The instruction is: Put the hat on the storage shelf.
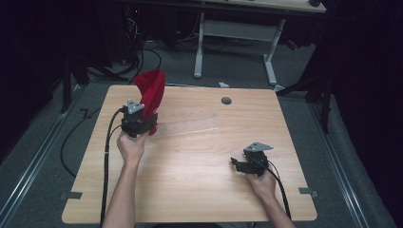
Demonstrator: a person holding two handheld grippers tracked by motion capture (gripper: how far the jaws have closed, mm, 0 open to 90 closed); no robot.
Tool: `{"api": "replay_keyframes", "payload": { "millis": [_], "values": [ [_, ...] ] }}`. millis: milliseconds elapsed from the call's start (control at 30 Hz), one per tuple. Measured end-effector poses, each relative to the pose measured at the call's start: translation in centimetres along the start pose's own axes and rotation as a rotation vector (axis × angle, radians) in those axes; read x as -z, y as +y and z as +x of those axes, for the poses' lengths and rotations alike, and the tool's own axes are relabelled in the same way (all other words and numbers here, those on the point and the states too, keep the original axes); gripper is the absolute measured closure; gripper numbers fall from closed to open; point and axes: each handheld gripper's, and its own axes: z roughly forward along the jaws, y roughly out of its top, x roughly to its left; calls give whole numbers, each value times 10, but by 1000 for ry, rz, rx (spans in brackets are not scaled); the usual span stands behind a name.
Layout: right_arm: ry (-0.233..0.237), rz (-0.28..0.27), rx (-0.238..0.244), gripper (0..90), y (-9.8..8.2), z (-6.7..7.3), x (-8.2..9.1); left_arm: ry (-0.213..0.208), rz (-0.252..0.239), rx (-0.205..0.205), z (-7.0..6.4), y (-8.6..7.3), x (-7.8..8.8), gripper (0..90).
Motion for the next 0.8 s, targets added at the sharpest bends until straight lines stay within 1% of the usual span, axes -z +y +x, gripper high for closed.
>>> {"api": "replay_keyframes", "payload": {
  "millis": [67,233,367,400,500,533,667,700,800],
  "values": [
    [-1,1,0,316,0,0,0,5,4,-3,0,0,1,473],
    [0,0,3,316,0,0,0,1,4,14,-1,2,3,416],
    [2,0,3,316,0,0,0,-4,13,8,-4,2,6,393],
    [1,1,3,316,0,0,0,-2,15,2,-4,2,7,390],
    [2,0,3,316,0,0,0,-13,13,5,-6,2,10,380],
    [2,-1,4,316,0,0,0,-10,19,-2,-6,1,11,380],
    [2,0,3,315,0,0,0,-5,17,5,-4,1,15,371],
    [2,0,3,316,0,0,0,-2,14,13,-4,1,16,370],
    [2,0,4,316,0,0,0,-5,15,12,-5,1,19,361]
  ]
}}
